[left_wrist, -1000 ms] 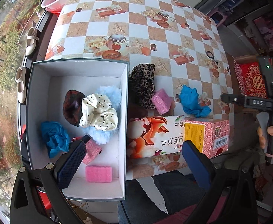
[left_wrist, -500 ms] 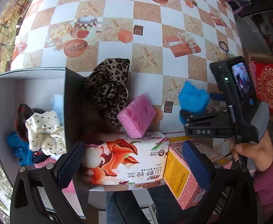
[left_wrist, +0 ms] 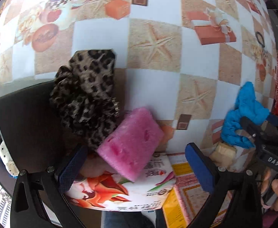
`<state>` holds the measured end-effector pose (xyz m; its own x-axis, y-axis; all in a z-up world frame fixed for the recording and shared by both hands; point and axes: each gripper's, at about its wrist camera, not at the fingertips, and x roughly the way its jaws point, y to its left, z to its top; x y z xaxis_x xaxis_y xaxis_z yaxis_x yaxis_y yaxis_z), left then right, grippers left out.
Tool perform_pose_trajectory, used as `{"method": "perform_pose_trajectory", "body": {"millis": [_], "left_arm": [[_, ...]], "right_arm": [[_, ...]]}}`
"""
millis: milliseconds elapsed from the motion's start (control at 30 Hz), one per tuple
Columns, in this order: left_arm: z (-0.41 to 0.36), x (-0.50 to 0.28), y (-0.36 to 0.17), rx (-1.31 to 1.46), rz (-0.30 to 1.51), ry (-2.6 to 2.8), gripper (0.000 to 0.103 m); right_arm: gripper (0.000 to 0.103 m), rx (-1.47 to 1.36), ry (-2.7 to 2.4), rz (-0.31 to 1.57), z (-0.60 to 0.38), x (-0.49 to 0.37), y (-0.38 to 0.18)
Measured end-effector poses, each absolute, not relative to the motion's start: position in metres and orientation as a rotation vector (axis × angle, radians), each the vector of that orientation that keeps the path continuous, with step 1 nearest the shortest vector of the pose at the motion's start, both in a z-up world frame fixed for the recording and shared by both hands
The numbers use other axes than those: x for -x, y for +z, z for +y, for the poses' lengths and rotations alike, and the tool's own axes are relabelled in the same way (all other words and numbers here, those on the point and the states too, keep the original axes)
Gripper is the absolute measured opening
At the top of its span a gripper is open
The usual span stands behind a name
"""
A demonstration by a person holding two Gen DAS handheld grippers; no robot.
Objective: Organize soft objects
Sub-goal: 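Grasp the blue glove with the right tool while the left tool moves toward the pink sponge, then grasp the pink sponge with the left tool while the right tool holds the blue glove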
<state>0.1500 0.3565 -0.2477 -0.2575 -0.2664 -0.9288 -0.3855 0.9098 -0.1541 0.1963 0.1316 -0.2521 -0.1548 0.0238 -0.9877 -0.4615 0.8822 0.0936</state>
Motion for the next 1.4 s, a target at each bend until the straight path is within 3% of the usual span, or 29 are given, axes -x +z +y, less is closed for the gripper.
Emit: {"method": "perform_pose_trajectory", "body": {"millis": [300,567,900,1200,1367,1400], "left_arm": [[0.330,-0.203,-0.195,0.483,1.594,-0.115,0.103],[0.368,-0.175,-0.196,0.325,1.646,0.095,0.102],[0.307,-0.154,-0.233,0.142,1.811,-0.145,0.102],[0.276,-0.148,-0.251,0.013,1.842,-0.169,0.102],[0.265,-0.148,-0.259,-0.062,1.853,-0.150,0.095],[0.262,-0.150,-0.262,-0.067,1.859,-0.142,0.092]], "right_arm": [[0.103,0.245,0.407,1.660,0.098,-0.214,-0.235],[0.103,0.213,0.469,1.672,0.104,-0.209,-0.234],[0.103,0.253,0.450,1.680,0.103,-0.206,-0.245],[0.103,0.181,0.440,1.675,0.059,-0.218,-0.239],[0.103,0.208,0.468,1.654,0.077,-0.211,-0.239],[0.092,0.229,0.465,1.641,0.081,-0.211,-0.238]]}}
